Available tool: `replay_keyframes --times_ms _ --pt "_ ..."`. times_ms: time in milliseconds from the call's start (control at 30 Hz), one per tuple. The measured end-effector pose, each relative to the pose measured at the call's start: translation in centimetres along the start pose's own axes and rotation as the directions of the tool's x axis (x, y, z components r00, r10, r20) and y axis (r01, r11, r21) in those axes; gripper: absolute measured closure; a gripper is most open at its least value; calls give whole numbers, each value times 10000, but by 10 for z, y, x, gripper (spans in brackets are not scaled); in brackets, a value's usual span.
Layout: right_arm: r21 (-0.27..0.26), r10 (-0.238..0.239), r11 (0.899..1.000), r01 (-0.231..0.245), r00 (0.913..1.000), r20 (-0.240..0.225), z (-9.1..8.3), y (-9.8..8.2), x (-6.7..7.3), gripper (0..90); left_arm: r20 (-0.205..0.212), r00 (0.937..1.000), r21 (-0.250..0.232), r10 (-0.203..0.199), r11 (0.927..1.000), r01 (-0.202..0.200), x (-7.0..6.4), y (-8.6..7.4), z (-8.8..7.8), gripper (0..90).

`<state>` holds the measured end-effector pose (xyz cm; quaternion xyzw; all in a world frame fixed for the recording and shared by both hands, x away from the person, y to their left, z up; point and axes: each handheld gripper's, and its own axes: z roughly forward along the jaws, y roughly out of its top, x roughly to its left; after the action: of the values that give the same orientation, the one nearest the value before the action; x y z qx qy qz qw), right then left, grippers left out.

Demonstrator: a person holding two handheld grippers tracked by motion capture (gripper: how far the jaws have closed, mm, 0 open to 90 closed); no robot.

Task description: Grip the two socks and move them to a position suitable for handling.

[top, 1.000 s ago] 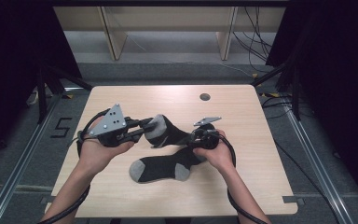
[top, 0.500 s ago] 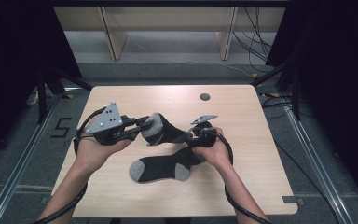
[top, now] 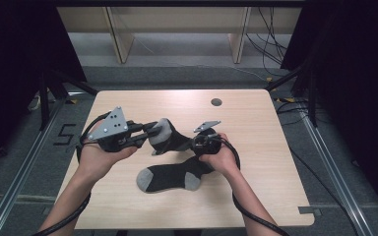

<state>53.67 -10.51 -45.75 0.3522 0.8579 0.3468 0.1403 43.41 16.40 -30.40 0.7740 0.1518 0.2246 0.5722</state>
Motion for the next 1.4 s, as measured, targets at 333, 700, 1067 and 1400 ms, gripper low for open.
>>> replay_keyframes --times_ms 333,700,1067,1400 --pt "97 -165 9998 167 9997 -185 -1 2 3 892 -124 9998 -95 -130 9999 129 3 -2 -6 820" --pt "-468 -367 9983 358 9992 -172 -8 8 6 503 71 10000 -163 57 9999 -56 2 5 -7 820" --pt "-839 -870 9934 782 9904 -1075 -17 3 2 434 227 9995 -396 232 9990 -223 -1 17 -8 820" --pt "-670 -765 9954 680 9879 -1347 -46 -16 -6 771 24 10000 -441 59 9990 -58 2 12 -11 820"
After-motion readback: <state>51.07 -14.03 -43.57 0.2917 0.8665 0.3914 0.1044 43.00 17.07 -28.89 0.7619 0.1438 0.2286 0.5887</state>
